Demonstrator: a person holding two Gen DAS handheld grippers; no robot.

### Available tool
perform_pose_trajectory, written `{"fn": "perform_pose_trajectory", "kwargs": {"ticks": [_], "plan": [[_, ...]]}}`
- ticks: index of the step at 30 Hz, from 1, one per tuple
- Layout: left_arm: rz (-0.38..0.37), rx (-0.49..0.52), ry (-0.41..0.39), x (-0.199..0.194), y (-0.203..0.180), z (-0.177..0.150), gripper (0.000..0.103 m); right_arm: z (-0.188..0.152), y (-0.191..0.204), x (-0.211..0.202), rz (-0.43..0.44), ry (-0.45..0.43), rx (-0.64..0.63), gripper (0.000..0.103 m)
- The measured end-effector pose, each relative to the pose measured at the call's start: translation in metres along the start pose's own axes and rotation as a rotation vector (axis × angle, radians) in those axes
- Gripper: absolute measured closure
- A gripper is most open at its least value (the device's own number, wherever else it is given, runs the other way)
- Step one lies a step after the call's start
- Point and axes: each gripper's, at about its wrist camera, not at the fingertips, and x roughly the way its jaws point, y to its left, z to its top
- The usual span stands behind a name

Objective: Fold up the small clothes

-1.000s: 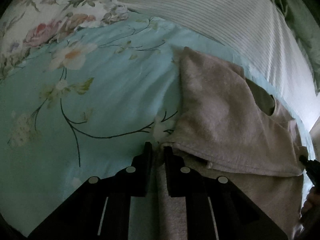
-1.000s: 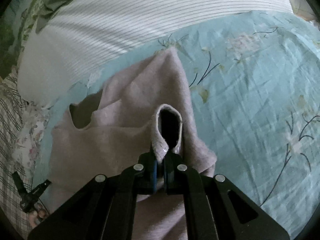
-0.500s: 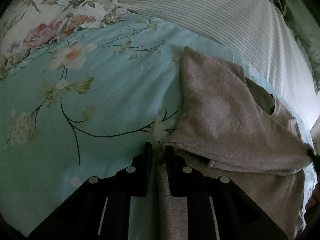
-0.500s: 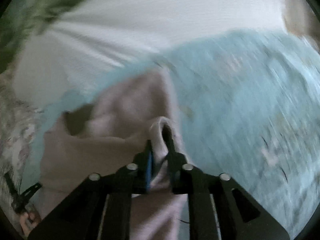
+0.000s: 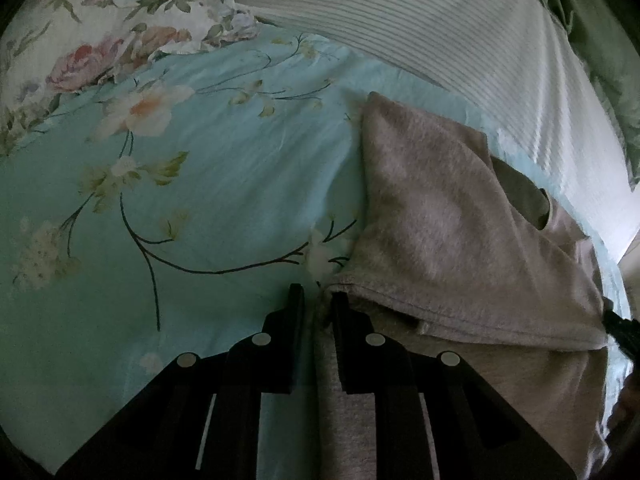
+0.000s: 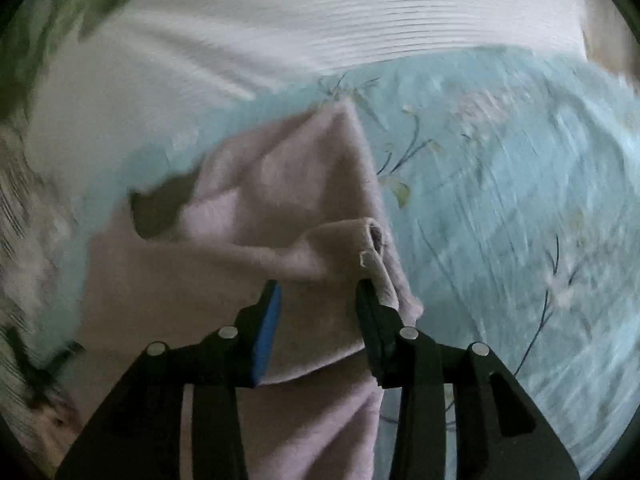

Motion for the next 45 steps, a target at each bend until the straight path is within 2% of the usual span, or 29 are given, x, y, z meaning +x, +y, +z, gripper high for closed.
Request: {"fn": "perform_pose_trajectory", "kwargs": {"ticks": [3, 8, 11, 14, 17, 18, 19, 21, 23, 26, 30, 33, 35, 36, 37, 39, 45], "plan": [[-0.004, 0.0, 0.003, 0.0, 0.0, 0.001, 0.088, 0.004, -0.013, -0.025, 0.014, -0.072, 0.022, 0.062], [0.003, 0.004, 0.007, 0.0, -0.002, 0.002, 0.087, 0.007, -0.027, -0.023, 0.067, -0.039, 0.042, 0.062], [0.012, 0.009, 0.008, 0.001, -0.003, 0.002, 0.087, 0.006, -0.016, -0.012, 0.123, -0.022, -0.023, 0.062], [0.024, 0.022, 0.01, 0.002, -0.006, 0.002, 0.087, 0.011, -0.004, 0.003, 0.118, -0.015, -0.112, 0.059], [0.026, 0.028, 0.012, 0.003, -0.006, 0.002, 0.087, 0.016, 0.005, 0.014, 0.168, 0.015, -0.176, 0.059], [0.026, 0.028, 0.012, 0.004, -0.006, 0.002, 0.087, 0.017, 0.01, 0.017, 0.169, 0.033, -0.2, 0.085], [0.026, 0.028, 0.012, 0.004, -0.007, 0.002, 0.087, 0.019, 0.014, 0.019, 0.155, 0.05, -0.211, 0.098], [0.028, 0.031, 0.011, 0.004, -0.007, 0.002, 0.087, 0.025, 0.02, 0.004, 0.152, 0.019, -0.203, 0.098], [0.034, 0.037, 0.009, 0.005, -0.008, 0.002, 0.087, 0.033, 0.017, -0.012, 0.192, -0.033, -0.134, 0.098], [0.052, 0.054, 0.007, 0.006, -0.012, 0.002, 0.087, 0.039, 0.001, -0.009, 0.18, -0.016, -0.015, 0.094], [0.052, 0.058, 0.008, 0.007, -0.011, 0.002, 0.087, 0.028, -0.012, 0.009, 0.111, 0.058, 0.011, 0.09], [0.036, 0.045, 0.01, 0.007, -0.008, 0.002, 0.087, 0.021, -0.011, -0.003, 0.099, 0.008, 0.005, 0.09], [0.041, 0.049, 0.008, 0.006, -0.009, 0.002, 0.087, 0.018, -0.005, -0.015, 0.146, -0.045, -0.02, 0.089], [0.046, 0.054, 0.008, 0.006, -0.01, 0.001, 0.087, 0.017, -0.003, -0.017, 0.167, -0.051, -0.031, 0.08], [0.049, 0.056, 0.007, 0.006, -0.011, 0.001, 0.087, 0.017, -0.001, -0.016, 0.183, -0.045, -0.039, 0.06], [0.045, 0.053, 0.009, 0.006, -0.011, 0.001, 0.087, 0.015, -0.002, -0.011, 0.225, -0.025, -0.039, 0.044], [0.026, 0.048, 0.02, 0.002, -0.008, 0.001, 0.086, 0.001, -0.014, -0.021, 0.252, 0.001, -0.017, 0.044]]}}
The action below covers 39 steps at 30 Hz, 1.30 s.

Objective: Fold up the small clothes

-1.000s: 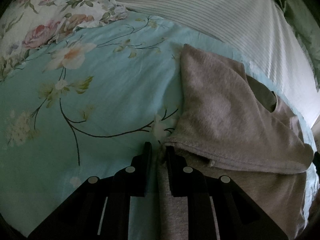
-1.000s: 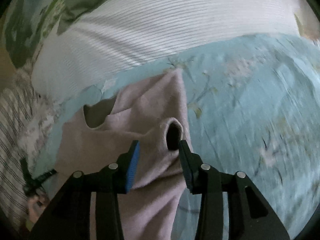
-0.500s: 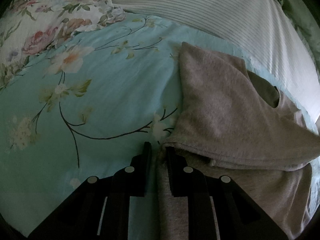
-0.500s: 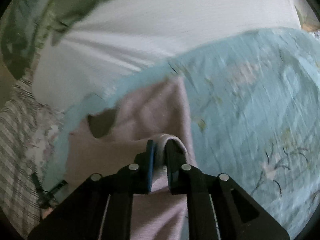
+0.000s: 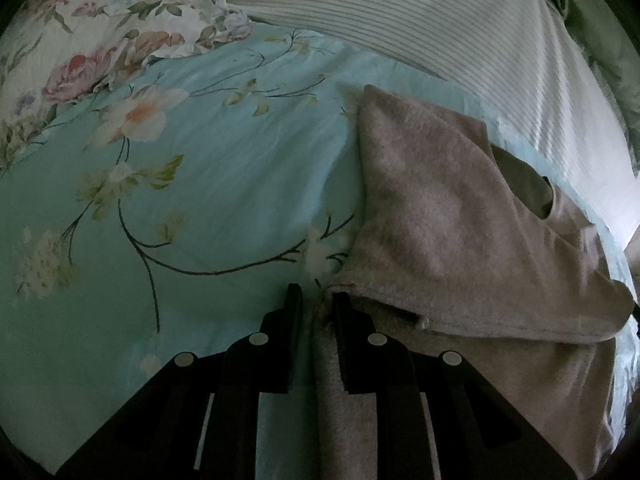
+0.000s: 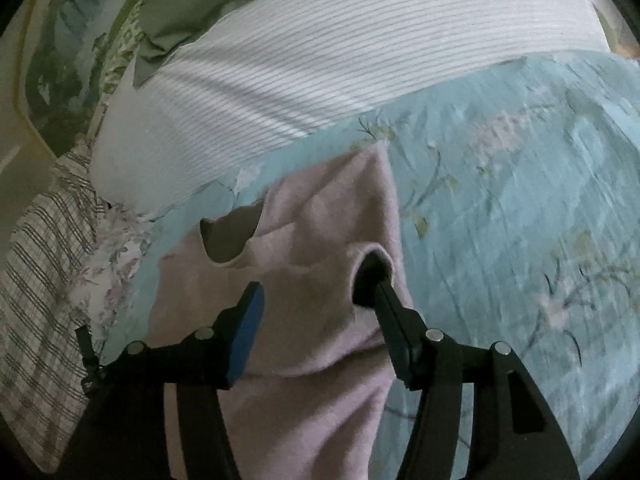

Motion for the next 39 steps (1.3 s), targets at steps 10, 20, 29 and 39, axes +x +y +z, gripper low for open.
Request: {"fn": "perform_pose_trajectory", "kwargs": {"ticks": [10, 20, 29, 39], "plan": [[-0.106, 0.154, 0.031, -0.073, -0.012, -0.047, 0.075, -0.073, -0.007, -0.077, -0.03, 0.107, -0.019, 0.044], [-0.265, 0.237, 0.188, -0.144, 0.006, -0.159, 0.043, -0.169, -0.02, -0.127, 0.036, 0.281, -0.018, 0.044], [-0.527, 0.128, 0.356, -0.161, 0.03, -0.224, 0.029, -0.198, -0.016, -0.129, 0.274, 0.33, -0.004, 0.032], [-0.595, 0.073, 0.398, -0.141, 0.033, -0.246, 0.077, -0.207, -0.004, -0.125, 0.273, 0.346, -0.03, 0.039]]}}
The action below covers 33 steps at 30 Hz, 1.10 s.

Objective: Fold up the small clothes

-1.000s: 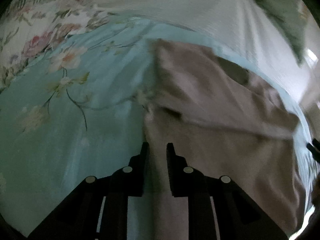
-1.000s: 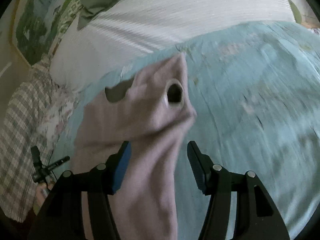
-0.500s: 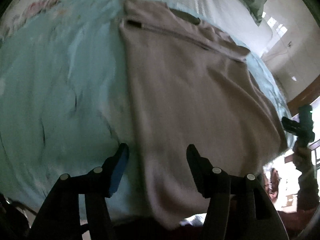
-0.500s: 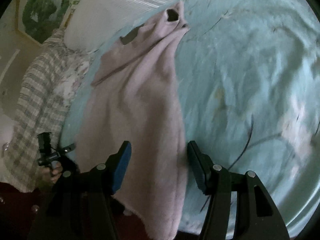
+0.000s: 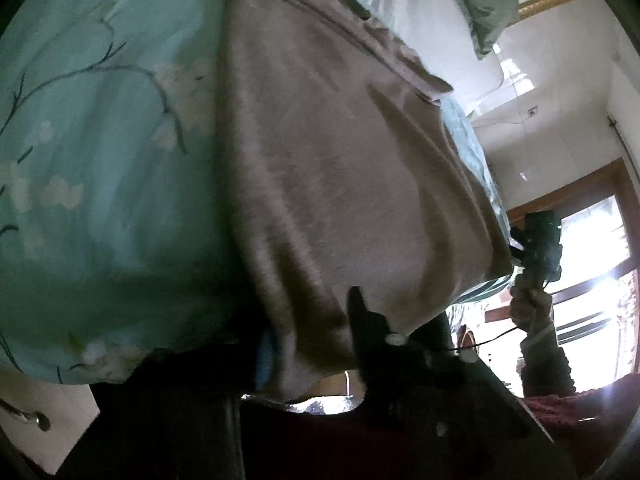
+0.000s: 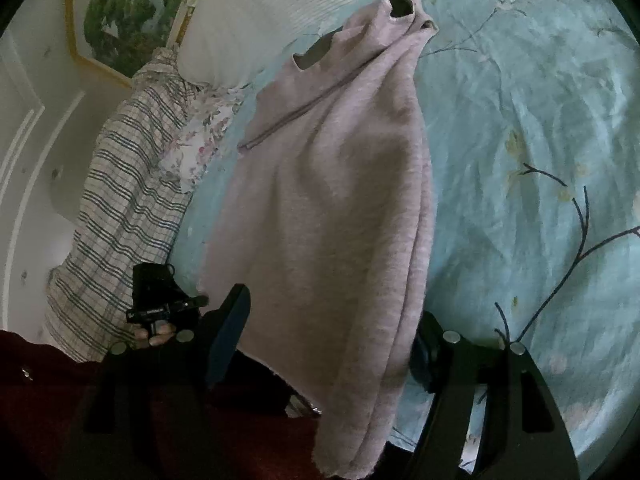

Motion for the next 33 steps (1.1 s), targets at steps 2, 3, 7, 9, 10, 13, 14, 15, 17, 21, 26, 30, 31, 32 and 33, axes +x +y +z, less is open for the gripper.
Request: {"fn": "perform_pose_trajectory", "kwargs": {"ticks": [2, 3, 7, 9, 10, 13, 14, 15, 17, 21, 26, 30, 31, 32, 33], "plan": [[-0.013, 0.001, -0.002, -0.001, 0.003, 0.001, 0.078, -0.003, 0.001, 0.002, -0.017, 0.012, 0.001, 0.062], [-0.017, 0.0, -0.002, -0.002, 0.004, 0.003, 0.08, -0.005, 0.0, 0.002, -0.025, 0.019, 0.011, 0.08], [-0.001, 0.047, -0.026, -0.008, -0.001, 0.005, 0.096, -0.016, 0.001, -0.01, 0.011, -0.002, 0.029, 0.096], [0.007, 0.093, -0.061, -0.019, -0.012, 0.003, 0.096, -0.025, 0.005, -0.022, 0.07, -0.035, 0.026, 0.098], [0.001, 0.123, -0.088, -0.028, -0.019, 0.002, 0.097, -0.028, 0.004, -0.025, 0.076, -0.044, 0.032, 0.098], [-0.016, 0.146, -0.116, -0.036, -0.025, 0.003, 0.097, -0.031, -0.006, -0.024, 0.087, -0.057, 0.07, 0.098], [-0.026, 0.145, -0.112, -0.034, -0.023, 0.005, 0.097, -0.031, -0.009, -0.021, 0.08, -0.049, 0.076, 0.098], [-0.028, 0.139, -0.103, -0.031, -0.02, 0.007, 0.096, -0.031, -0.012, -0.017, 0.075, -0.038, 0.08, 0.098], [-0.024, 0.125, -0.07, -0.023, -0.014, 0.01, 0.096, -0.031, -0.011, -0.012, 0.077, -0.025, 0.075, 0.098], [-0.02, 0.096, -0.019, -0.011, -0.004, 0.012, 0.09, -0.028, -0.011, -0.019, 0.118, -0.047, 0.069, 0.098], [-0.028, 0.118, -0.068, -0.021, -0.007, 0.006, 0.097, -0.028, -0.013, -0.034, 0.194, -0.129, 0.103, 0.098], [-0.05, 0.146, -0.153, -0.044, -0.025, 0.008, 0.097, -0.019, -0.009, -0.037, 0.234, -0.175, 0.1, 0.098], [-0.049, 0.147, -0.174, -0.049, -0.03, 0.011, 0.097, -0.015, -0.007, -0.038, 0.241, -0.184, 0.097, 0.098], [-0.048, 0.15, -0.192, -0.053, -0.034, 0.014, 0.097, -0.01, -0.004, -0.038, 0.241, -0.196, 0.093, 0.098], [-0.05, 0.151, -0.204, -0.057, -0.036, 0.017, 0.098, -0.003, 0.001, -0.04, 0.238, -0.209, 0.086, 0.098]]}}
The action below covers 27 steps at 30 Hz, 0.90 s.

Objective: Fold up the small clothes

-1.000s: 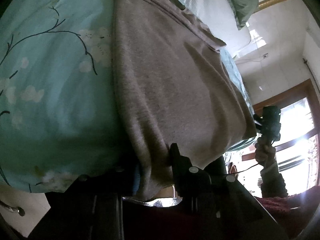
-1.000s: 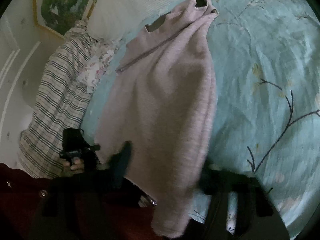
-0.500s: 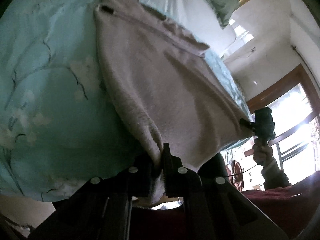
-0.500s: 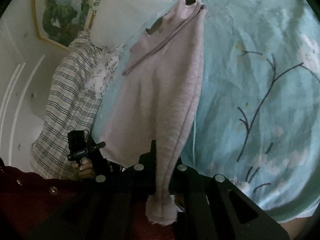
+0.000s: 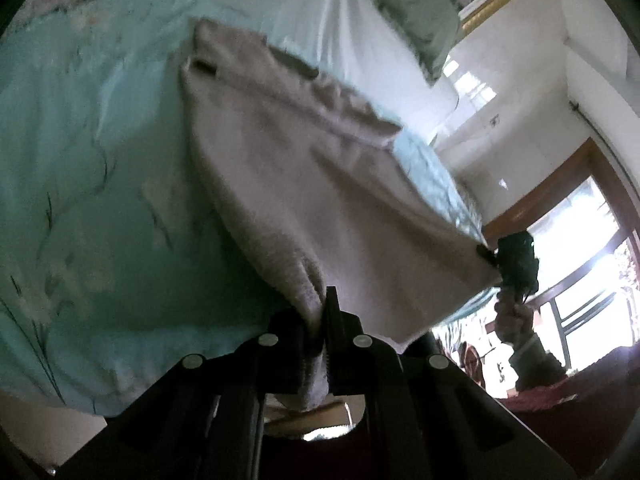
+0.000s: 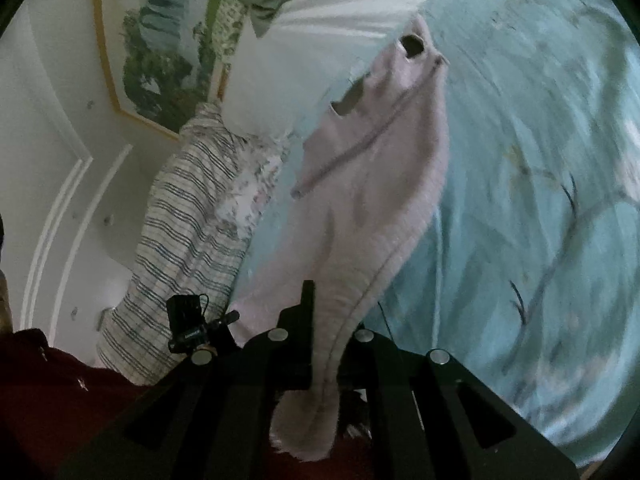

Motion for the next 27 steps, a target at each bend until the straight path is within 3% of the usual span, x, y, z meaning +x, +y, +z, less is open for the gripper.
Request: {"fn": "perform_pose_trajectory", "kwargs": {"ticks": [4, 9, 14, 17, 23, 27], "plan": [[0.003, 0.025, -0.079, -0.009, -0.013, 0.03, 0.098, 0.037, 0.021, -0.001, 0.008, -0.064, -0.07, 0.098], [0.027, 0.044, -0.219, -0.009, -0.025, 0.093, 0.098, 0.105, 0.046, 0.005, -0.022, -0.192, -0.159, 0.098], [0.106, 0.049, -0.335, 0.002, -0.023, 0.168, 0.098, 0.176, 0.063, 0.04, -0.198, -0.24, -0.273, 0.098], [0.168, 0.045, -0.38, 0.018, -0.015, 0.218, 0.098, 0.214, 0.059, 0.072, -0.257, -0.234, -0.289, 0.098], [0.283, 0.006, -0.349, 0.073, 0.02, 0.297, 0.098, 0.272, 0.015, 0.128, -0.389, -0.208, -0.23, 0.098], [0.328, 0.003, -0.302, 0.109, 0.047, 0.322, 0.098, 0.292, -0.029, 0.156, -0.46, -0.172, -0.146, 0.098]]}}
